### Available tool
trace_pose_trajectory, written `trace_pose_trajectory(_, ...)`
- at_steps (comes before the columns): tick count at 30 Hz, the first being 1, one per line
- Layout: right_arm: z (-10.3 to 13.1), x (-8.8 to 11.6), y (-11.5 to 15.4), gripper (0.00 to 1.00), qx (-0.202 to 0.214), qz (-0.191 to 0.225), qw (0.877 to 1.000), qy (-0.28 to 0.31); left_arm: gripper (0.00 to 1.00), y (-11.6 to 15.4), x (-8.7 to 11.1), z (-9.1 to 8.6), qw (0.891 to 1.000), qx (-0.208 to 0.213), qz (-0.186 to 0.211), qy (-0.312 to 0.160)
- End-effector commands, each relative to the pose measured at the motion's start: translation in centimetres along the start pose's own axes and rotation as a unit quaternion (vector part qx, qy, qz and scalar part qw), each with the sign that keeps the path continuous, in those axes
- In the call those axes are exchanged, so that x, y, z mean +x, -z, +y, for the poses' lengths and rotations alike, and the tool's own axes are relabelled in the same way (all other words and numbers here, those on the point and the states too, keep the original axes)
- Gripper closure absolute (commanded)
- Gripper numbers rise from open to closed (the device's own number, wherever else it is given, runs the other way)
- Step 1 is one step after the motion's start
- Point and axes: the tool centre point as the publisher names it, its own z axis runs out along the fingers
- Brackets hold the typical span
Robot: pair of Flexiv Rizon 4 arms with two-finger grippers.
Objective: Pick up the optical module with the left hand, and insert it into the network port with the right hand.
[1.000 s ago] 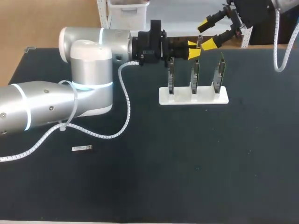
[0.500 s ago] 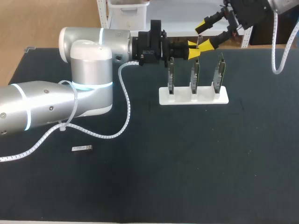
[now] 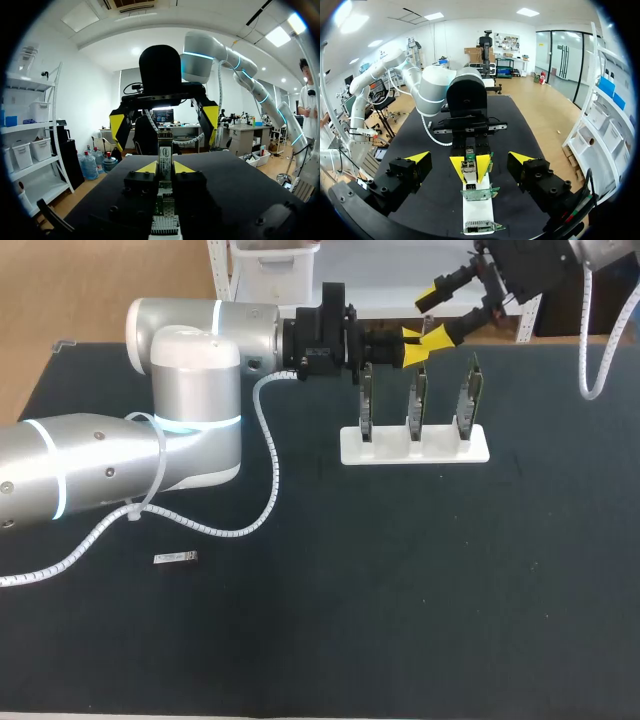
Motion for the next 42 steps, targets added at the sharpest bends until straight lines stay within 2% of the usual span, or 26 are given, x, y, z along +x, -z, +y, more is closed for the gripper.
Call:
trace_pose_trajectory(1, 0.32, -0.03, 0.0, 0.0, 0.006, 0.001, 1.0, 0.0, 1.0, 0.01, -0.04, -0.14, 1.0, -0.002, 0.001, 0.0)
trace_pose_trajectory(5, 0.33, 0.0, 0.14, 0.0, 0.008, -0.001, 1.0, -0.002, 1.0, 0.01, -0.04, -0.14, 1.0, -0.002, 0.001, 0.0)
trace_pose_trajectory(6, 0.34, 0.0, 0.15, 0.26, 0.008, -0.001, 1.0, -0.002, 1.0, 0.01, -0.04, -0.14, 1.0, -0.002, 0.001, 0.0)
trace_pose_trajectory(7, 0.34, 0.01, 0.16, 0.69, 0.009, -0.001, 1.0, -0.002, 1.0, 0.01, -0.04, -0.14, 1.0, -0.002, 0.001, 0.0)
trace_pose_trajectory(8, 0.34, 0.01, 0.17, 1.0, 0.008, -0.001, 1.0, -0.002, 1.0, 0.01, -0.04, -0.14, 1.0, -0.002, 0.001, 0.0)
trace_pose_trajectory(32, -0.02, -0.04, 0.09, 1.0, 0.007, -0.007, 1.0, -0.001, 1.0, 0.01, -0.04, -0.14, 1.0, -0.002, 0.001, 0.0)
trace_pose_trajectory(33, -0.02, -0.04, 0.08, 1.0, 0.007, -0.006, 1.0, -0.001, 0.87, 0.01, -0.04, -0.14, 1.0, -0.002, 0.001, 0.0)
trace_pose_trajectory(34, -0.04, -0.02, 0.07, 1.0, 0.007, -0.006, 1.0, -0.001, 0.31, 0.01, -0.04, -0.14, 1.0, -0.002, 0.001, 0.0)
trace_pose_trajectory(35, -0.04, -0.02, 0.07, 1.0, 0.007, -0.006, 1.0, -0.002, 0.0, 0.01, -0.04, -0.14, 1.0, -0.002, 0.001, 0.0)
trace_pose_trajectory(42, -0.18, 0.01, 0.18, 1.0, 0.009, -0.007, 1.0, -0.001, 0.0, 0.01, -0.04, -0.14, 1.0, -0.002, 0.001, 0.0)
